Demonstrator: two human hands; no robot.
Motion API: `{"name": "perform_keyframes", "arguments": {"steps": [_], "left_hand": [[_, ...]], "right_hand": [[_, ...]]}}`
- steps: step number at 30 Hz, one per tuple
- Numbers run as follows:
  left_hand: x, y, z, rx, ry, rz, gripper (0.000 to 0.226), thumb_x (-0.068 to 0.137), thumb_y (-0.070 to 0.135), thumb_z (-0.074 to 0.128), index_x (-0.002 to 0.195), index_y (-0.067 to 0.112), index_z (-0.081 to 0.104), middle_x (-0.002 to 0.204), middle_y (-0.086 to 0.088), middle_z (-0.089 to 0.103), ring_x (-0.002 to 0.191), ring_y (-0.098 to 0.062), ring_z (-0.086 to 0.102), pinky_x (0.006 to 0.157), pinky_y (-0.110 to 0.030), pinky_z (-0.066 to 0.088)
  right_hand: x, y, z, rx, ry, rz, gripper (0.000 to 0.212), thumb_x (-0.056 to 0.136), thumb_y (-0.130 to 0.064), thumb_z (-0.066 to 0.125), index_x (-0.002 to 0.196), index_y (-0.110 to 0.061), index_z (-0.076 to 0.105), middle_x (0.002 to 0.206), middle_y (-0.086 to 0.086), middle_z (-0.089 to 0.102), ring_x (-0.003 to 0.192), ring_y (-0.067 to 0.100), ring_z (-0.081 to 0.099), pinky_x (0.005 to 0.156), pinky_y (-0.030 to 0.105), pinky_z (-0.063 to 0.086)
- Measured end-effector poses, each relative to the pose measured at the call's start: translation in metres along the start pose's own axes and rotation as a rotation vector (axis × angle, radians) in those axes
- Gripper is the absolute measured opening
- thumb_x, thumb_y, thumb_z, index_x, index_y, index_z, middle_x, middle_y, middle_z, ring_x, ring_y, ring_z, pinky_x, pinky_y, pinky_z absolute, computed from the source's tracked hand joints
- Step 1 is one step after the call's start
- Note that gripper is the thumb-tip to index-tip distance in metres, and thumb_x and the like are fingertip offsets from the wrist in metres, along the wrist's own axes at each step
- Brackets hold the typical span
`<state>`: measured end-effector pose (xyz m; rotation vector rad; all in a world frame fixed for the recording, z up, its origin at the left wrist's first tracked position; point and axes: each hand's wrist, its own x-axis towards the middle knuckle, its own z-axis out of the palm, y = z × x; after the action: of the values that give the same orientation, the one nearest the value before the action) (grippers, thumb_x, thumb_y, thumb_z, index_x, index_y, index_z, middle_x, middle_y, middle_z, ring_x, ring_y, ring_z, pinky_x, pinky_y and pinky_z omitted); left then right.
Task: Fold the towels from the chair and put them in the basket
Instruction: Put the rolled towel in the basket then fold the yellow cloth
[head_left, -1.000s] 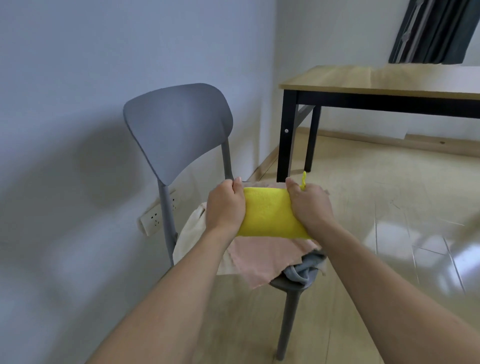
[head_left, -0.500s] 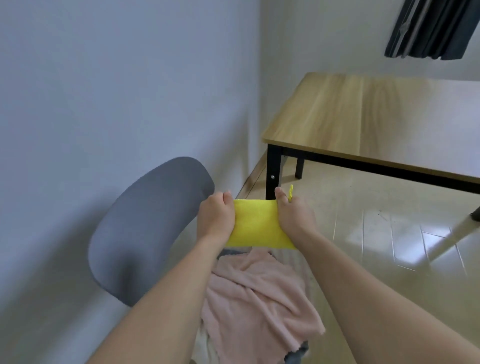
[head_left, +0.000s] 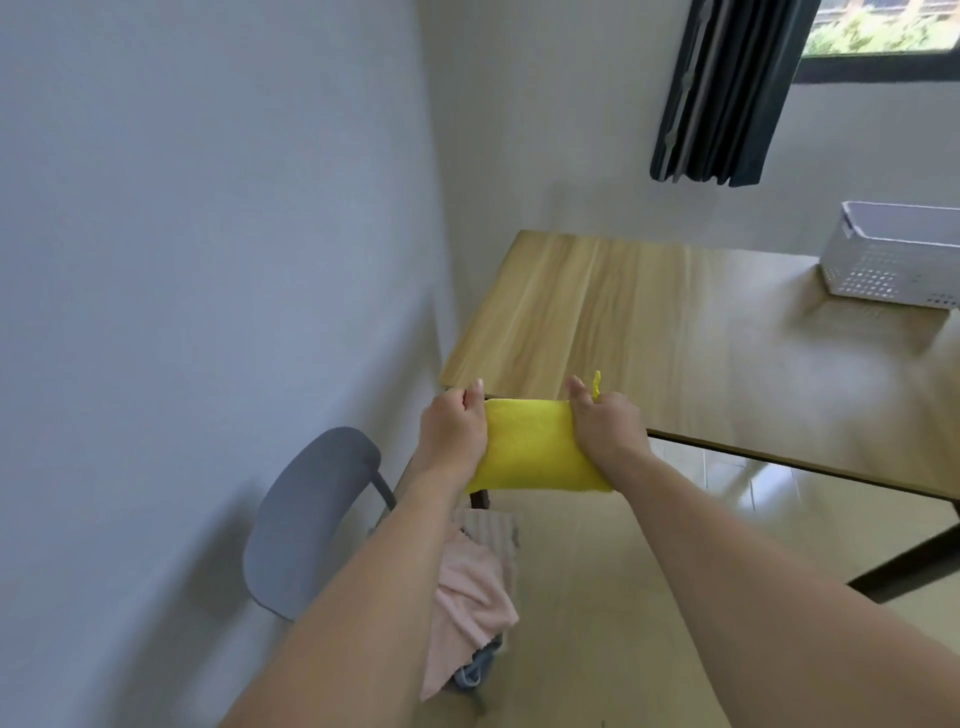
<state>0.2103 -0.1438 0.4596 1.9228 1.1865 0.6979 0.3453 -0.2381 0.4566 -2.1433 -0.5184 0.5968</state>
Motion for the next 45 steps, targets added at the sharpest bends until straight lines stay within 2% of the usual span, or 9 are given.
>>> {"name": "perform_keyframes", "arguments": {"steps": [3, 8, 21, 27, 31, 36, 41, 43, 45], "left_hand": [[-0.013, 0.042, 0.034, -0.002, 0.029, 0.011, 0.051, 0.101, 0.035, 0.038, 0.054, 0.016, 0.031, 0.052, 0.002, 0.034, 0.051, -0.013, 0.034, 0.051, -0.032, 0.026], [-0.013, 0.083, 0.075, 0.032, 0.039, -0.008, 0.052, 0.101, 0.036, 0.037, 0.056, 0.011, 0.037, 0.054, 0.0, 0.041, 0.052, -0.013, 0.038, 0.05, -0.031, 0.029], [0.014, 0.224, 0.256, 0.014, -0.135, 0.11, 0.052, 0.101, 0.041, 0.038, 0.055, 0.015, 0.04, 0.054, 0.002, 0.042, 0.052, -0.014, 0.039, 0.051, -0.031, 0.029], [0.009, 0.268, 0.322, 0.04, -0.188, 0.001, 0.052, 0.098, 0.048, 0.041, 0.059, 0.014, 0.043, 0.054, 0.003, 0.043, 0.052, -0.015, 0.043, 0.048, -0.028, 0.03], [0.021, 0.279, 0.355, -0.307, -0.418, -0.028, 0.061, 0.078, 0.067, 0.054, 0.077, 0.006, 0.054, 0.051, 0.0, 0.042, 0.041, -0.015, 0.041, 0.038, -0.023, 0.033], [0.045, 0.309, 0.416, -0.311, -0.513, -0.052, 0.039, 0.084, 0.048, 0.065, 0.075, 0.01, 0.057, 0.055, -0.003, 0.049, 0.044, -0.017, 0.046, 0.038, -0.024, 0.037], [0.058, 0.361, 0.5, -0.253, -0.463, -0.081, 0.039, 0.088, 0.045, 0.062, 0.08, 0.007, 0.06, 0.058, -0.005, 0.051, 0.047, -0.018, 0.049, 0.043, -0.026, 0.041], [0.061, 0.383, 0.532, -0.245, -0.386, -0.106, 0.043, 0.089, 0.045, 0.06, 0.087, 0.002, 0.062, 0.06, -0.007, 0.052, 0.049, -0.019, 0.051, 0.044, -0.027, 0.043], [0.062, 0.404, 0.559, -0.249, -0.315, -0.138, 0.043, 0.091, 0.043, 0.058, 0.09, 0.0, 0.062, 0.061, -0.007, 0.054, 0.048, -0.019, 0.052, 0.045, -0.027, 0.044]], "right_hand": [[0.018, 0.011, -0.051, -0.005, -0.002, -0.007, 0.063, 0.095, -0.056, 0.036, 0.117, -0.002, 0.058, 0.116, 0.015, 0.058, 0.093, 0.027, 0.048, 0.078, 0.032, 0.035], [0.044, 0.027, -0.1, -0.017, -0.023, 0.006, 0.064, 0.096, -0.056, 0.036, 0.119, 0.0, 0.056, 0.121, 0.017, 0.057, 0.111, 0.033, 0.053, 0.084, 0.034, 0.036], [0.168, 0.104, -0.292, -0.044, 0.101, -0.005, 0.07, 0.093, -0.062, 0.036, 0.117, 0.0, 0.058, 0.119, 0.019, 0.059, 0.11, 0.034, 0.054, 0.087, 0.036, 0.039], [0.223, 0.131, -0.358, -0.051, -0.052, 0.0, 0.071, 0.091, -0.063, 0.037, 0.121, -0.003, 0.058, 0.119, 0.017, 0.06, 0.11, 0.033, 0.054, 0.087, 0.035, 0.039], [0.264, 0.143, -0.388, -0.035, -0.122, 0.037, 0.071, 0.09, -0.064, 0.039, 0.116, -0.001, 0.06, 0.115, 0.017, 0.061, 0.107, 0.034, 0.056, 0.093, 0.039, 0.043], [0.314, 0.174, -0.437, 0.004, -0.135, 0.093, 0.075, 0.088, -0.066, 0.041, 0.122, -0.001, 0.057, 0.116, 0.016, 0.061, 0.107, 0.033, 0.057, 0.092, 0.038, 0.044], [0.378, 0.207, -0.516, 0.183, -0.332, 0.224, 0.08, 0.079, -0.071, 0.052, 0.13, -0.01, 0.051, 0.118, 0.011, 0.061, 0.103, 0.028, 0.061, 0.092, 0.039, 0.05], [0.404, 0.221, -0.55, 0.31, -0.461, 0.293, 0.065, 0.08, -0.061, 0.061, 0.126, -0.014, 0.054, 0.11, 0.009, 0.065, 0.093, 0.025, 0.065, 0.081, 0.036, 0.055], [0.426, 0.235, -0.584, 0.422, -0.582, 0.342, 0.034, 0.088, -0.037, 0.057, 0.111, -0.012, 0.057, 0.088, 0.006, 0.062, 0.072, 0.02, 0.059, 0.06, 0.028, 0.051]]}}
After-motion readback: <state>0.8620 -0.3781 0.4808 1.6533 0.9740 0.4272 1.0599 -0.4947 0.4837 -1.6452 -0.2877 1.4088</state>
